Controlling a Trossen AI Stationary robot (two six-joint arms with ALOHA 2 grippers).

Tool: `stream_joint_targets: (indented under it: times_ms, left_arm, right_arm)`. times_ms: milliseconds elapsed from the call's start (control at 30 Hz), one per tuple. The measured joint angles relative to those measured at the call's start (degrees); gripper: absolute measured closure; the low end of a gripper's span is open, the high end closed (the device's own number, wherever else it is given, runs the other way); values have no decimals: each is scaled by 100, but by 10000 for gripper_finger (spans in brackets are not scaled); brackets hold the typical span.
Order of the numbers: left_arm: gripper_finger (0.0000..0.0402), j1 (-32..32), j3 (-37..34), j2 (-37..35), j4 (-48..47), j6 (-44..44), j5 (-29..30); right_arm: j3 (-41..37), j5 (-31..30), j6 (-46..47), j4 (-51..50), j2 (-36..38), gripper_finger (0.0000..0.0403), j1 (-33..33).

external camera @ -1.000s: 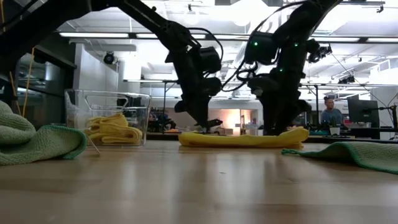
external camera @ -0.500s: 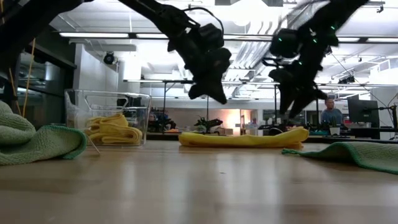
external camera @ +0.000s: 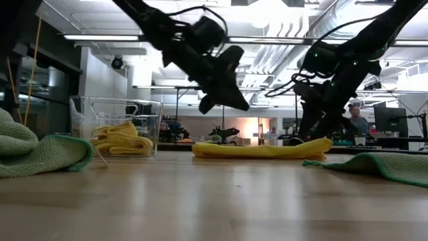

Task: Fold microfiber towels
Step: Fold the yellow towel

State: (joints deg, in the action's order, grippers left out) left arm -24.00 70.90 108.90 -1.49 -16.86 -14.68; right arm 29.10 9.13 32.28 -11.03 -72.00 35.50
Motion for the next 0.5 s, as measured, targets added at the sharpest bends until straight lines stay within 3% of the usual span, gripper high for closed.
stream_joint_targets:
  times_ms: [167,500]
  left_arm:
    - [402,-92,-676,-45,337,-197,250]
    - [402,-82,-963,138,247,-310,975]
  right_arm:
    - [0,-39,-284,-50,-198,232,125]
    - [2,14,-484,-24,-650,232,162]
